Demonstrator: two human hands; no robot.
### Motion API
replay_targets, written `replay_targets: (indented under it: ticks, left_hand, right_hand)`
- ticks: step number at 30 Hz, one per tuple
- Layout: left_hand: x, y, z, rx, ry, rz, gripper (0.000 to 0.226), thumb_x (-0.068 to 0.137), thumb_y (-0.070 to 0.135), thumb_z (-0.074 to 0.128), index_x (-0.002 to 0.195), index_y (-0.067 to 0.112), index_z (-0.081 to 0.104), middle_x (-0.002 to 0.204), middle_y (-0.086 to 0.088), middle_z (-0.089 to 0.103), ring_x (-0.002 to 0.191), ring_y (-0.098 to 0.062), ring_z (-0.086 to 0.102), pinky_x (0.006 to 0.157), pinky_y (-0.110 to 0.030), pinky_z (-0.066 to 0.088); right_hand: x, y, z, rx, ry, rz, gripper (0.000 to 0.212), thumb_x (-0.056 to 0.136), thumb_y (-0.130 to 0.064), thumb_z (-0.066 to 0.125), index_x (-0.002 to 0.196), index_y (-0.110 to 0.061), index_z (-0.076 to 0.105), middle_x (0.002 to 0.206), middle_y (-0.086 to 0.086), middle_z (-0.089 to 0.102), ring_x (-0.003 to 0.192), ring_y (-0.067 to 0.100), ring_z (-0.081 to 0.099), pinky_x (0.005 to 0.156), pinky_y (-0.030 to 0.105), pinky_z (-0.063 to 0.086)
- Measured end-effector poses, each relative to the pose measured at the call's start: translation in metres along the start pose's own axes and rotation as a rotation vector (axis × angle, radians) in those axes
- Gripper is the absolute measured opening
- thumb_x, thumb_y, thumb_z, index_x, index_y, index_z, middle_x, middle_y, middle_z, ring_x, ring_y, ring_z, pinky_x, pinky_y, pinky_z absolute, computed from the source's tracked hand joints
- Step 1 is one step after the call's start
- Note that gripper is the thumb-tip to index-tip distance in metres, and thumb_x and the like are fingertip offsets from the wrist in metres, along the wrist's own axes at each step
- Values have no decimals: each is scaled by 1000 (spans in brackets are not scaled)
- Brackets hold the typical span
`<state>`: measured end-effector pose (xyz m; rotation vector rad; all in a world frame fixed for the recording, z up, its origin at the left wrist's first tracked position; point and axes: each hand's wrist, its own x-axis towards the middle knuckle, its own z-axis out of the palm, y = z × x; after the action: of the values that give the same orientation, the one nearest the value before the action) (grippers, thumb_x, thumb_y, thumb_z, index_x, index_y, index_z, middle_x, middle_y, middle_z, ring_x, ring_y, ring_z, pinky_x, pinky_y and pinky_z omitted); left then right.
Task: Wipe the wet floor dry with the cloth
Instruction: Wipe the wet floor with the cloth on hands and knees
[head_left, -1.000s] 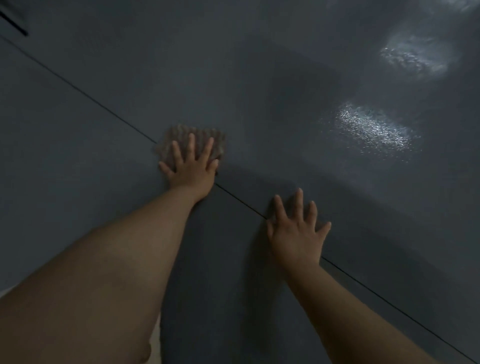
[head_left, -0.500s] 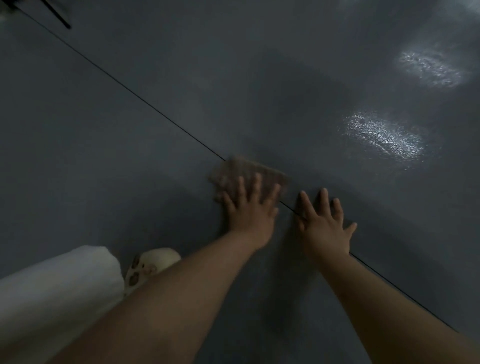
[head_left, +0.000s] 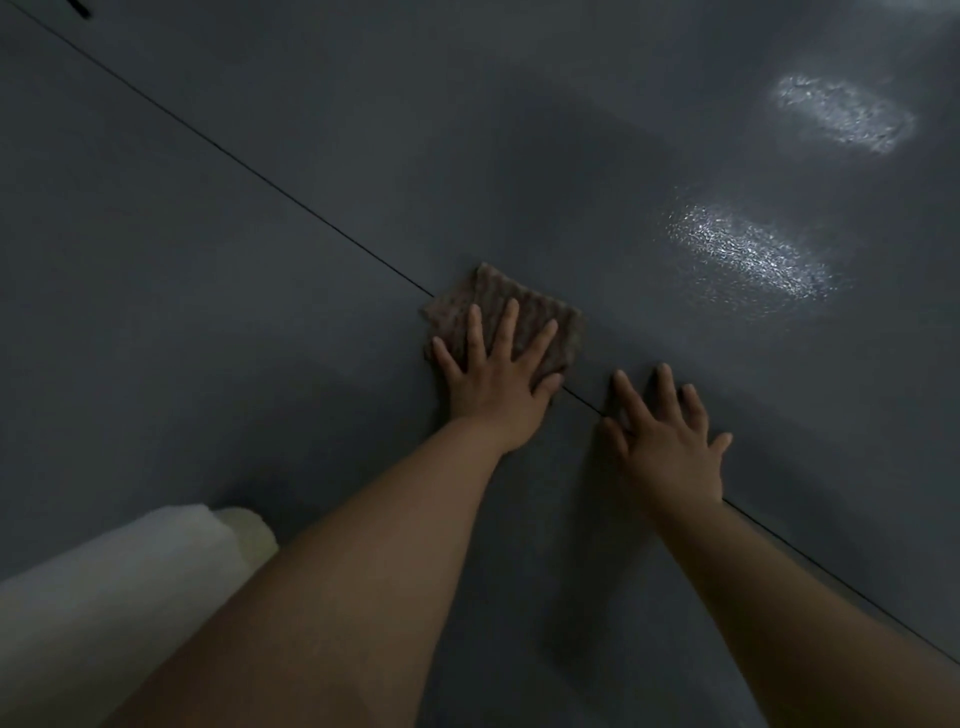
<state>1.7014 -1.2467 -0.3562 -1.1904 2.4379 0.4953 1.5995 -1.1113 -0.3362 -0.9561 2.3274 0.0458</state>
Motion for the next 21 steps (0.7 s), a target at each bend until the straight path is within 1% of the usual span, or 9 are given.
replay_targets:
  ticks: [4, 9, 12, 14, 16, 18, 19, 20, 21]
  left_hand:
    - [5, -39, -6, -59, 40, -162, 61, 95, 61, 21, 146, 47, -10, 156, 6, -24, 141, -33, -26, 104, -70, -8]
    - [-16, -104, -3, -212, 86, -557, 57, 97, 56, 22, 146, 47, -7, 156, 4, -22, 142, -33, -23, 106, -71, -2]
    - [-38, -105, 9, -337, 146, -785, 54, 100, 48, 23, 147, 46, -3, 157, 4, -20, 142, -32, -21, 108, -68, -3]
    - [-56, -83, 21, -368, 162, -835, 54, 100, 45, 24, 148, 44, 0, 158, 1, -17, 143, -35, -19, 108, -65, -4]
    - [-80, -46, 41, -296, 170, -704, 55, 99, 42, 33, 149, 40, 12, 159, -7, -5, 143, -41, -8, 107, -68, 2]
    - [-106, -5, 63, -192, 183, -405, 54, 90, 43, 43, 143, 34, 38, 154, -16, 26, 137, -50, 20, 100, -73, 17]
    - [-118, 14, 71, -157, 101, -252, 54, 85, 45, 40, 138, 33, 46, 148, -16, 37, 133, -50, 29, 98, -72, 20]
    - [-127, 28, 74, -114, 30, -126, 56, 83, 47, 34, 136, 36, 47, 147, -13, 39, 133, -49, 31, 100, -71, 18]
    - [-129, 36, 76, -72, -10, -15, 57, 84, 49, 28, 139, 40, 41, 151, -10, 32, 136, -47, 25, 104, -70, 10]
  right_hand:
    - [0, 0, 0, 13, 12, 1, 55, 98, -52, 29, 147, -46, 6, 159, -5, -11, 145, 23, -11, 111, 64, 6]
    - [0, 1, 2, 12, 17, -11, 55, 98, -51, 29, 148, -46, 6, 159, -5, -10, 145, 23, -11, 111, 64, 5]
    - [-1, 1, 1, 9, 17, -13, 55, 98, -50, 29, 148, -45, 6, 159, -4, -10, 145, 23, -11, 111, 64, 4]
    - [-2, 0, 1, 8, 20, -9, 55, 99, -50, 29, 148, -46, 6, 159, -4, -9, 145, 23, -11, 110, 64, 4]
    - [-2, 0, 1, 10, 26, -11, 54, 99, -50, 29, 148, -46, 6, 159, -4, -9, 145, 23, -11, 111, 64, 4]
    - [-1, 0, 1, 11, 24, -14, 54, 99, -50, 27, 148, -45, 5, 159, -4, -9, 145, 23, -11, 111, 64, 4]
    - [-1, 0, 1, 11, 21, -15, 54, 99, -50, 27, 148, -46, 5, 159, -4, -10, 145, 23, -11, 111, 64, 4]
    - [-1, 0, 1, 11, 20, -15, 53, 99, -49, 26, 148, -46, 5, 159, -4, -10, 145, 23, -11, 111, 64, 3]
    - [-1, 1, 1, 12, 19, -14, 53, 99, -49, 26, 148, -46, 5, 159, -4, -10, 146, 23, -11, 111, 63, 3]
